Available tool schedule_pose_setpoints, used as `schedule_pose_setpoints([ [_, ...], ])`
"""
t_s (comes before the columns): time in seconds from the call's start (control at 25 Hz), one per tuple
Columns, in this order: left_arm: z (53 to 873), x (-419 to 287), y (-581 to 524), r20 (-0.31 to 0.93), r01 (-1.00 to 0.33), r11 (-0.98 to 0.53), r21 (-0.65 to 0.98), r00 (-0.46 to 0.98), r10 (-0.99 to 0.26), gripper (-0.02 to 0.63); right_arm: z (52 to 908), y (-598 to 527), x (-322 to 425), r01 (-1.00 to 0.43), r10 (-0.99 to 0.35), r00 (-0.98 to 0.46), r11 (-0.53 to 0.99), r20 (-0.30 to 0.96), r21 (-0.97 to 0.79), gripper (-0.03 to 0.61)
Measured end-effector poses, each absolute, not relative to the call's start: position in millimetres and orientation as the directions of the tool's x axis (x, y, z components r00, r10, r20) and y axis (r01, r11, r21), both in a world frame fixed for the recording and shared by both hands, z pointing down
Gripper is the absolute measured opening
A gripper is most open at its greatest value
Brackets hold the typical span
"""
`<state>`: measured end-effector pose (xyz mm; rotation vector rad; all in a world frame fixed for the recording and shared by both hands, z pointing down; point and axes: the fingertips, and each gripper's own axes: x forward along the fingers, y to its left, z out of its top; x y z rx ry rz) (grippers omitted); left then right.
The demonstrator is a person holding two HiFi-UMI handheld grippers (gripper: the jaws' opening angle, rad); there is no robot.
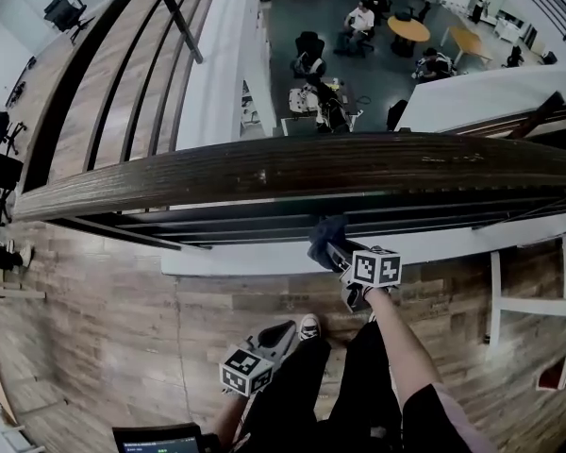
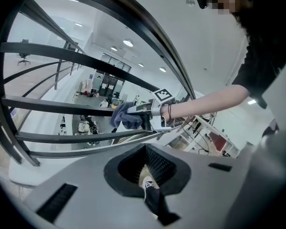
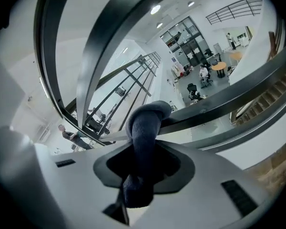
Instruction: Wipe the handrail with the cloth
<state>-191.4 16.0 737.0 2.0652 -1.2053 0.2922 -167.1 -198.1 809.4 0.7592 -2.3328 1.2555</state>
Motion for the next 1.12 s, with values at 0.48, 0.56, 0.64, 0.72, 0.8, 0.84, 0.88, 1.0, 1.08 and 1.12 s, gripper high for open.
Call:
schedule_pose_setpoints([
  [0.48, 741.2, -148.6, -6.0, 0.506, -0.807, -0.327, 0.492, 0.57, -0.647, 0.002, 822.8, -254.5, -95.5, -0.643, -0.391, -0.758, 0.313, 0.522, -0.699, 0.104],
  [0.56, 741.2, -135.1, -15.0, 0.506, -0.799, -0.343, 0.494, 0.585, -0.634, 0.002, 825.1, -263.7, -75.6, -0.655, -0.407, -0.745, 0.297, 0.528, -0.695, 0.104],
  [0.64, 738.1, -123.1, -24.8, 0.503, -0.791, -0.359, 0.495, 0.598, -0.624, 0.002, 824.6, -271.5, -58.4, -0.663, -0.421, -0.735, 0.28, 0.532, -0.695, 0.104],
  [0.72, 734.9, -111.3, -34.8, 0.499, -0.784, -0.372, 0.496, 0.608, -0.617, 0.002, 824.4, -278.4, -41.9, -0.669, -0.43, -0.728, 0.27, 0.534, -0.693, 0.104],
  [0.8, 731.7, -95.2, -46.8, 0.498, -0.781, -0.382, 0.495, 0.615, -0.612, 0.002, 824.8, -286.9, -20.2, -0.674, -0.436, -0.722, 0.265, 0.538, -0.689, 0.104],
  [0.84, 730.2, -83.6, -53.7, 0.496, -0.777, -0.389, 0.494, 0.62, -0.608, 0.002, 824.6, -293.0, -5.7, -0.677, -0.438, -0.718, 0.263, 0.54, -0.687, 0.104],
  [0.88, 729.2, -70.4, -60.5, 0.494, -0.773, -0.398, 0.494, 0.627, -0.603, 0.002, 824.2, -300.0, 10.5, -0.68, -0.441, -0.715, 0.262, 0.542, -0.684, 0.104],
  [1.0, 727.4, -42.8, -74.0, 0.494, -0.759, -0.423, 0.495, 0.646, -0.582, 0.002, 824.6, -315.0, 48.9, -0.691, -0.457, -0.702, 0.251, 0.547, -0.678, 0.104],
  [1.08, 729.0, -35.6, -78.8, 0.501, -0.758, -0.429, 0.491, 0.649, -0.573, 0.002, 825.7, -319.3, 66.9, -0.694, -0.473, -0.693, 0.236, 0.543, -0.68, 0.104],
  [1.12, 730.5, -29.7, -82.8, 0.503, -0.759, -0.43, 0.49, 0.648, -0.572, 0.002, 826.2, -322.6, 78.7, -0.694, -0.483, -0.689, 0.227, 0.54, -0.683, 0.104],
])
